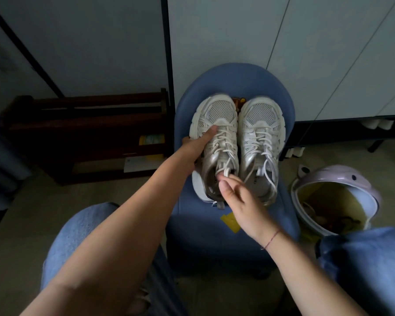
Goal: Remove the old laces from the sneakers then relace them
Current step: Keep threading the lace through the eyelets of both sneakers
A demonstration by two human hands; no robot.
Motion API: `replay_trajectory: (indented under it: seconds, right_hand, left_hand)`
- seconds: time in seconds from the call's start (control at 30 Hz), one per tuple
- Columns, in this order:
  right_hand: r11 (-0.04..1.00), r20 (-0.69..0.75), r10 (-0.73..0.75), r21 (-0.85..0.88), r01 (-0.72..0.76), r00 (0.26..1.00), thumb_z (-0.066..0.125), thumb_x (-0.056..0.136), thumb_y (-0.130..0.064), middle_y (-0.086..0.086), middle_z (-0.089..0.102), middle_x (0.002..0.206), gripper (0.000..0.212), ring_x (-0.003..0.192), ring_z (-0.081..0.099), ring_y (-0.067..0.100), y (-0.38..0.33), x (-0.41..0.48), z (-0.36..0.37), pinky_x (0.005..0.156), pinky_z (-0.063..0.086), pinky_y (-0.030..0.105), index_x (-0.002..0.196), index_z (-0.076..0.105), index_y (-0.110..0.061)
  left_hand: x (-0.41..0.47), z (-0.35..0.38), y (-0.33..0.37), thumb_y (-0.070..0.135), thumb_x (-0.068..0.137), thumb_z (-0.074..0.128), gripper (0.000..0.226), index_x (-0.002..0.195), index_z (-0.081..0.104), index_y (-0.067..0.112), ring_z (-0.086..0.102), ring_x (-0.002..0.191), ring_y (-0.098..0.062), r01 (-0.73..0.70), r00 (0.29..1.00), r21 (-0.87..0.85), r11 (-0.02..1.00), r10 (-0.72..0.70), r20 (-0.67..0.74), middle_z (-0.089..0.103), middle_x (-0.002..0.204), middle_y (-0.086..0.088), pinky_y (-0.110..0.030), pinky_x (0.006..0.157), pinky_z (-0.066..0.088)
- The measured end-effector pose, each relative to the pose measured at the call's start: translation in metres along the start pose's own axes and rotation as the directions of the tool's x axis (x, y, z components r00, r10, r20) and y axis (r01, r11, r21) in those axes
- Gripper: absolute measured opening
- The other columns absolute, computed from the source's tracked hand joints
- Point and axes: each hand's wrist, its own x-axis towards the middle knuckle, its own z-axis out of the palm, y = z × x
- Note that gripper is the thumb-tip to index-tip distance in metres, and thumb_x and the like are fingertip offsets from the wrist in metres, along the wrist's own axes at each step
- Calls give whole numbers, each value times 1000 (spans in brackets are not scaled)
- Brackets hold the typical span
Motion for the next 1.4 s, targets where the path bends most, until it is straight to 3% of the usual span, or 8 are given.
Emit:
replay_trajectory:
  seconds: [0.13,0.33,0.57,0.83,1.03,1.13,1.23,1.4]
  right_hand:
    - [982,150,50,-187,-21,987,33,91,-53,-20,38,131,64,122,29,-8,-5,8,1,96,16,-2,142,41,-17]
    - [855,118,36,-518,30,992,47,91,-55,9,28,152,73,140,27,27,7,37,22,116,22,35,147,31,-10]
    - [678,150,40,-730,84,988,53,91,-48,16,28,149,74,135,34,33,3,38,25,112,28,33,147,29,-6]
    - [783,214,118,-620,41,970,56,90,-45,-2,26,145,61,131,39,26,-19,0,0,106,36,38,142,33,-23]
    - [873,164,70,-487,19,984,53,94,-37,-16,37,142,60,128,37,-1,-27,-20,-21,94,24,8,146,26,-32]
    - [927,97,70,-374,-29,993,55,93,-36,-10,46,134,68,121,46,1,-22,-19,-20,98,36,17,149,17,-34]
    - [928,117,92,-370,-43,989,52,94,-41,-6,34,150,70,137,32,8,-16,-10,-14,106,25,18,151,14,-27]
    - [769,140,103,-640,11,985,45,93,-51,2,40,147,62,136,36,19,-11,18,3,108,27,36,143,29,-18]
  left_hand:
    - [-2,0,0,52,74,79,101,149,26,9,59,114,-28,-18,1000,-2,1000,18,-14,53,139,-11,-31,58,49]
    - [-5,0,1,51,76,78,97,148,29,9,59,98,-21,-27,1000,-1,1000,27,-5,56,136,-9,-28,57,48]
    - [-2,1,0,45,81,75,83,144,37,7,58,103,-23,-26,1000,1,1000,26,13,57,135,-11,-35,83,48]
    - [-4,0,1,51,76,78,97,148,27,9,60,110,-26,-15,1000,13,1000,15,-7,54,138,-11,-35,72,51]
    - [-5,0,1,52,76,77,99,149,26,10,59,114,-27,-19,1000,13,1000,20,-3,53,139,-11,-33,70,50]
    - [-5,0,1,53,77,76,99,150,24,10,58,111,-26,-18,1000,29,999,18,-3,52,140,-11,-32,64,49]
    - [-3,0,1,53,76,77,101,151,23,10,57,119,-29,-4,1000,30,1000,4,5,51,141,-12,-36,75,49]
    - [0,-1,-1,54,76,76,100,150,25,9,57,121,-28,-17,1000,27,999,17,6,52,140,-11,-36,83,49]
